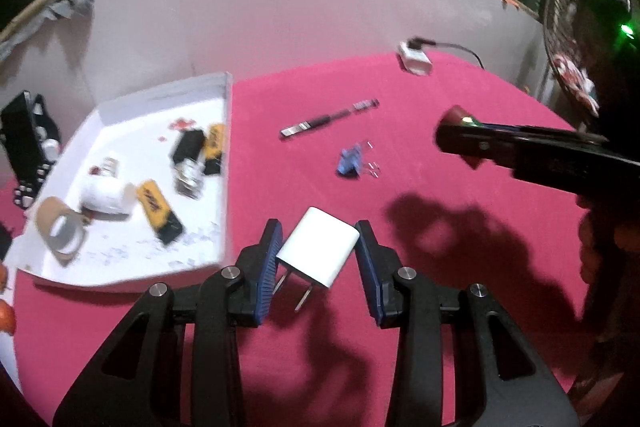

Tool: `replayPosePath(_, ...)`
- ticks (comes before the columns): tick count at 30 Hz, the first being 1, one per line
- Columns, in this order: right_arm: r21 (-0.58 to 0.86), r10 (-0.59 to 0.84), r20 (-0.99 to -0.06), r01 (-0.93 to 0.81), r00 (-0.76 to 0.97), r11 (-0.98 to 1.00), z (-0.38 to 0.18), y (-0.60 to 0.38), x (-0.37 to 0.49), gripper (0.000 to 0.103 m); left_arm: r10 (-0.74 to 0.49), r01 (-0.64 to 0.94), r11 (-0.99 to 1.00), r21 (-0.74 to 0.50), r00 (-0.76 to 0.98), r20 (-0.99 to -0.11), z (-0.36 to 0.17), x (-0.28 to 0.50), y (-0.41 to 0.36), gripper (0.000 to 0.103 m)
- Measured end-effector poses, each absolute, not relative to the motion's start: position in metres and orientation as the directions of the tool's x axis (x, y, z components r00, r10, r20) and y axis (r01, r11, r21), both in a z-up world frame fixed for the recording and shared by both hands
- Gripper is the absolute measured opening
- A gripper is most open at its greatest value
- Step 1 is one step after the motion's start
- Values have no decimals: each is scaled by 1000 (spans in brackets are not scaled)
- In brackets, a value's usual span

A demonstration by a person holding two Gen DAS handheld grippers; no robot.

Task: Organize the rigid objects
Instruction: 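Grasp the red-green jar with the right gripper, then carry white charger and red-green jar into the white tray and release both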

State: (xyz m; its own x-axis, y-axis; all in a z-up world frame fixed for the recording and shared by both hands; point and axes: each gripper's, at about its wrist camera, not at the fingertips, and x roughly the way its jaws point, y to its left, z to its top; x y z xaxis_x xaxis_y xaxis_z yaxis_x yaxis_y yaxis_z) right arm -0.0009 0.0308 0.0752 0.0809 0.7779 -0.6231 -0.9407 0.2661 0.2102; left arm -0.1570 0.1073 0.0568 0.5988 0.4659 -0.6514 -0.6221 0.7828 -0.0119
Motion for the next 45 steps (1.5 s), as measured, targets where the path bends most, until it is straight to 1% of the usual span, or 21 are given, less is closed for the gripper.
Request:
replayPosePath(8, 167, 843, -531, -965, 84, 201, 116, 32, -23, 28, 590, -737, 676, -10, 548, -593, 89, -187, 130, 37)
replayPosePath(15, 128, 875, -481, -982, 61, 139, 140, 43, -46, 28, 666, -815, 579, -26, 492, -561, 105, -222, 154, 37)
replayPosePath(29, 97, 890, -457, -994, 3, 53, 159, 72, -83, 28, 730, -876, 479, -57, 433, -529, 117, -272, 176, 37)
replayPosePath(45, 58, 887, -458, -998, -48, -24, 173, 110, -116, 28, 760, -898, 439, -46, 398, -514, 126, -291, 200, 37)
